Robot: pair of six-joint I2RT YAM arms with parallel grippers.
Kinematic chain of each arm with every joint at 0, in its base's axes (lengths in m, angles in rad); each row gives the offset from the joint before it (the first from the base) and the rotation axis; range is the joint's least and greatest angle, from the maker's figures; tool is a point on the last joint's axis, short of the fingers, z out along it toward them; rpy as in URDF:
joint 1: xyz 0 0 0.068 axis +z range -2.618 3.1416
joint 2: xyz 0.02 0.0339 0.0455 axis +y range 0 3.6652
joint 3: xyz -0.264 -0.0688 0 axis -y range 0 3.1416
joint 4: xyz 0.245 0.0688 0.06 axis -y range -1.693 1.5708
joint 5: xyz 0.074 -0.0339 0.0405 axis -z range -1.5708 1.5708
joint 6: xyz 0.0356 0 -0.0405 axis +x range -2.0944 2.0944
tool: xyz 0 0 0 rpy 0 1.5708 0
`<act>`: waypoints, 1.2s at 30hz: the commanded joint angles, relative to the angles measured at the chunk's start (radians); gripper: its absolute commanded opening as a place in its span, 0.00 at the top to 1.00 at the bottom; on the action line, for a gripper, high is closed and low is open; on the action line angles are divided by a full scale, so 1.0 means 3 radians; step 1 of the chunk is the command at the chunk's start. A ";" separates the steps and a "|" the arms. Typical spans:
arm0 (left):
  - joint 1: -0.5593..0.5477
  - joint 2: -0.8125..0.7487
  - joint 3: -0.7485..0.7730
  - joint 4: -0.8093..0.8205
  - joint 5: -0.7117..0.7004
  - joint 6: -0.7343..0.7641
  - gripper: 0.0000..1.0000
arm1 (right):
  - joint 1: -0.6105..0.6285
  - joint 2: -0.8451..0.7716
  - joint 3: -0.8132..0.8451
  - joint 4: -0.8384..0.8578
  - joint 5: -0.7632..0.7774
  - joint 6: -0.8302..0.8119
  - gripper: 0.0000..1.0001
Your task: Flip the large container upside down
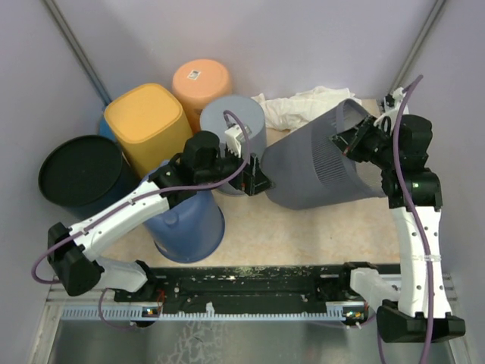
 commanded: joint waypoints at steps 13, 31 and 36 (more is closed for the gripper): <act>0.0059 -0.0144 -0.0068 -0.0026 0.0267 -0.0240 0.00 | -0.0452 -0.0302 -0.0859 0.0743 -0.0780 0.0503 1.00; 0.0014 0.0410 0.0378 -0.0208 0.0209 -0.0165 0.00 | -0.0478 -0.0917 -0.1280 -0.0706 0.1001 -0.0288 0.41; 0.0010 0.0464 0.0529 -0.0299 0.0061 -0.0067 0.00 | -0.0478 -0.0972 -0.1212 -0.0899 0.1319 -0.0371 0.33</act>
